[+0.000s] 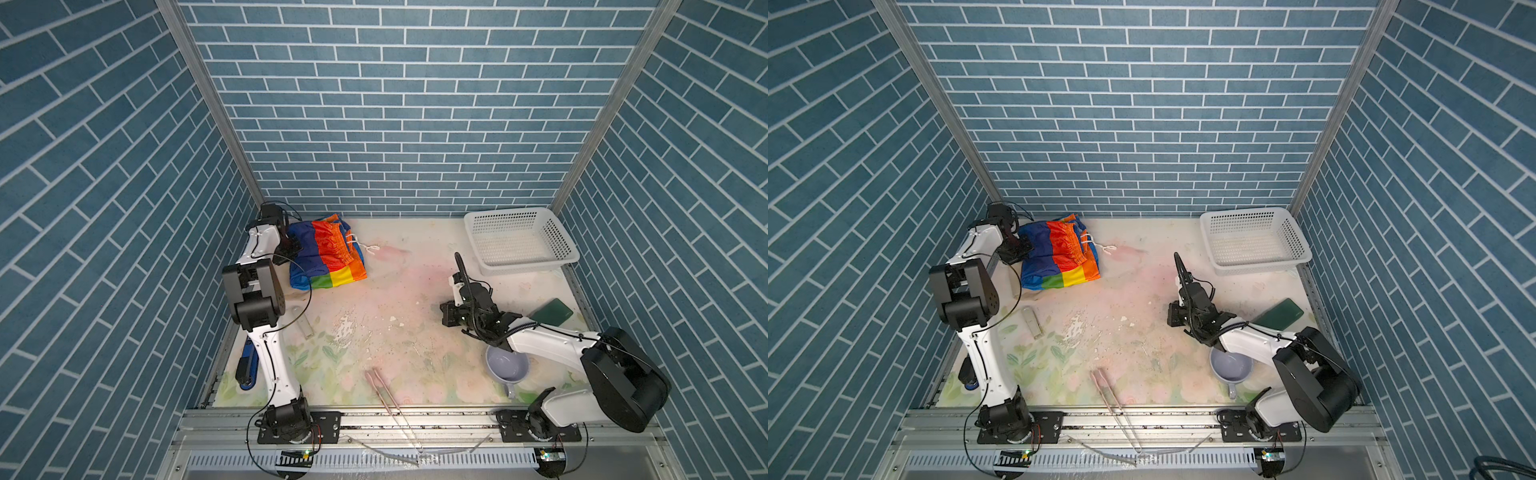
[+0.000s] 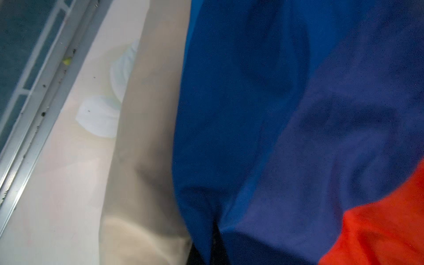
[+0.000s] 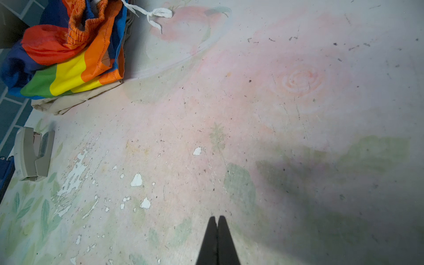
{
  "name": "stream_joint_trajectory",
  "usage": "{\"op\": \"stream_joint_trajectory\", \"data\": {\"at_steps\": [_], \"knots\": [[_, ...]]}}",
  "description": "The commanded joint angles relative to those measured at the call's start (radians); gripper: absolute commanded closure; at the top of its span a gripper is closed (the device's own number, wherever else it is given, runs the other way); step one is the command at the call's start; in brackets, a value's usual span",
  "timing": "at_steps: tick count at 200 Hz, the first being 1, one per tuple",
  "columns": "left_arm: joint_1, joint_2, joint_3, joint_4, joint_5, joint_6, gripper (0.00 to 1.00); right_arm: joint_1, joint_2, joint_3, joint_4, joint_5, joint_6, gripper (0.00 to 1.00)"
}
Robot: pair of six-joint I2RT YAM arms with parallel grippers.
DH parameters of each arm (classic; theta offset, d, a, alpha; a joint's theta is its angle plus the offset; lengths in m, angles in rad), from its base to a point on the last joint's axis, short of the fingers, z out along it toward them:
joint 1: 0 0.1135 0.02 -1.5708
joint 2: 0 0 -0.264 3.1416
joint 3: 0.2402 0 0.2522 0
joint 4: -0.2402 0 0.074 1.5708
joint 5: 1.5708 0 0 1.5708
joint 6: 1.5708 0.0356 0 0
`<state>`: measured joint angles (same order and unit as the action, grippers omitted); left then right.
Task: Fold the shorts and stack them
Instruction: 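Carry the rainbow shorts onto the beige shorts with the left gripper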
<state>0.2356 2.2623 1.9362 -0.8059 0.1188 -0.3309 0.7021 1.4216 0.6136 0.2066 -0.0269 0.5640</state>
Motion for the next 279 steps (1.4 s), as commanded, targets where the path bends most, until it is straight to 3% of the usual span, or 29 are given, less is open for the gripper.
{"op": "stream_joint_trajectory", "data": {"at_steps": [1,40,76,133,143,166,203,279], "knots": [[0.011,0.025,0.067,-0.031,-0.003,0.04,0.99,-0.005,0.022,-0.007,0.001,0.002,0.039,1.0],[0.013,0.044,0.079,-0.059,-0.036,0.062,0.74,-0.004,0.066,0.017,0.024,-0.017,0.05,1.0],[0.012,-0.02,0.072,-0.146,-0.234,0.0,0.71,-0.004,0.097,0.029,0.053,-0.051,0.071,1.0],[0.005,-0.28,-0.039,-0.116,-0.247,-0.101,0.58,-0.004,0.048,0.06,0.01,-0.019,0.036,1.0],[-0.002,-0.315,-0.081,-0.077,-0.215,-0.102,0.63,-0.004,0.03,0.059,0.001,-0.005,0.026,1.0],[-0.025,-0.311,-0.105,-0.043,-0.193,-0.095,1.0,-0.004,-0.005,0.056,-0.029,0.026,0.004,1.0],[-0.037,-0.228,-0.118,0.022,-0.122,-0.118,1.0,-0.005,-0.056,0.039,-0.077,0.089,-0.046,1.0],[-0.044,-0.06,-0.152,0.027,-0.16,-0.142,1.0,-0.021,-0.012,0.034,-0.075,0.117,-0.061,1.0]]}}
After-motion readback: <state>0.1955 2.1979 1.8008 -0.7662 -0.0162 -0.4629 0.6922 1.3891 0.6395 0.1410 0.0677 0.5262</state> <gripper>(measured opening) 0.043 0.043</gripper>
